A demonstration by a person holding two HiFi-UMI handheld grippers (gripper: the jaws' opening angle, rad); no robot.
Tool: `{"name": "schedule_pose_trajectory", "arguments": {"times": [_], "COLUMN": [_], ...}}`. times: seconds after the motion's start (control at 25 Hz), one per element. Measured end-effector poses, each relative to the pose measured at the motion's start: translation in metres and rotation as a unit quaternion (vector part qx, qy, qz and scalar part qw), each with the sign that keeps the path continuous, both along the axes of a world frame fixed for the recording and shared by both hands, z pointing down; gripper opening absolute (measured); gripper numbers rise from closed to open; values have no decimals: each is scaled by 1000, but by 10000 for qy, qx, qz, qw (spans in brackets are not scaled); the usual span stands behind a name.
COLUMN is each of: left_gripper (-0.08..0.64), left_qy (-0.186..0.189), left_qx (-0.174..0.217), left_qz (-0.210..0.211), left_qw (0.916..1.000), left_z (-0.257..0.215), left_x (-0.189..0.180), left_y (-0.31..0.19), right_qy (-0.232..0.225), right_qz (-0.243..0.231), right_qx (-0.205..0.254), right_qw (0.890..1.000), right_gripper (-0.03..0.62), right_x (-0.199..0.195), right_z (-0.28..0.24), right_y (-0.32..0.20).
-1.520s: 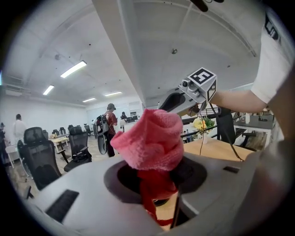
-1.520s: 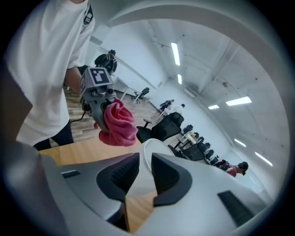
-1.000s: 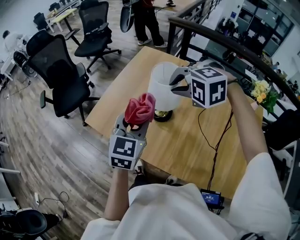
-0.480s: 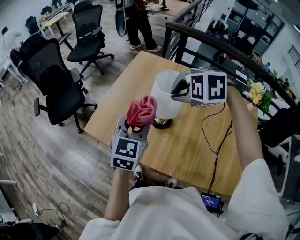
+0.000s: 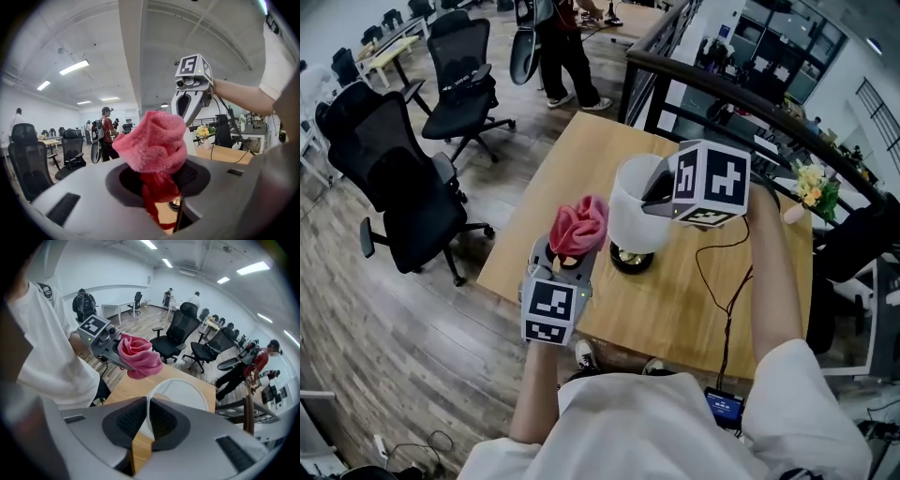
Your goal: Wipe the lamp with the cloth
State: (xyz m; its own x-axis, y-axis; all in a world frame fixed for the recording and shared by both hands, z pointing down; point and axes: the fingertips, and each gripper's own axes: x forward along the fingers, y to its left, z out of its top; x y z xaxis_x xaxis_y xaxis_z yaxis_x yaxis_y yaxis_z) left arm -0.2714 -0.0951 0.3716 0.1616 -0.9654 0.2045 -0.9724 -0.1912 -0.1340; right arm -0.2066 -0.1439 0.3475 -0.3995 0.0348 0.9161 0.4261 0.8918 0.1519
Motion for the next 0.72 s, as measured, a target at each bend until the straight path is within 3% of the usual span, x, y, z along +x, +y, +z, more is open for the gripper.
{"name": "schedule_pose_trajectory", "arguments": {"times": [0.32, 0.56, 0.72], "left_gripper": [181, 181, 181], "left_qy": [103, 224, 225], "left_qx": [42, 45, 40], "left_qz": [213, 276, 361], "left_qw": [9997, 9994, 9991], "left_z": [2, 4, 5], "left_x": [-27, -43, -44], "left_y": [-2, -3, -3], "right_qy": [141, 14, -69], "right_qz": [1396, 2799, 2820], "right_qx": [-690, -1076, -1036], "right_qw": [9877, 9540, 9538], "right_gripper": [41, 34, 51], "right_x": [-17, -22, -27], "right_z": [3, 3, 3], "right_y": [19, 9, 22]}}
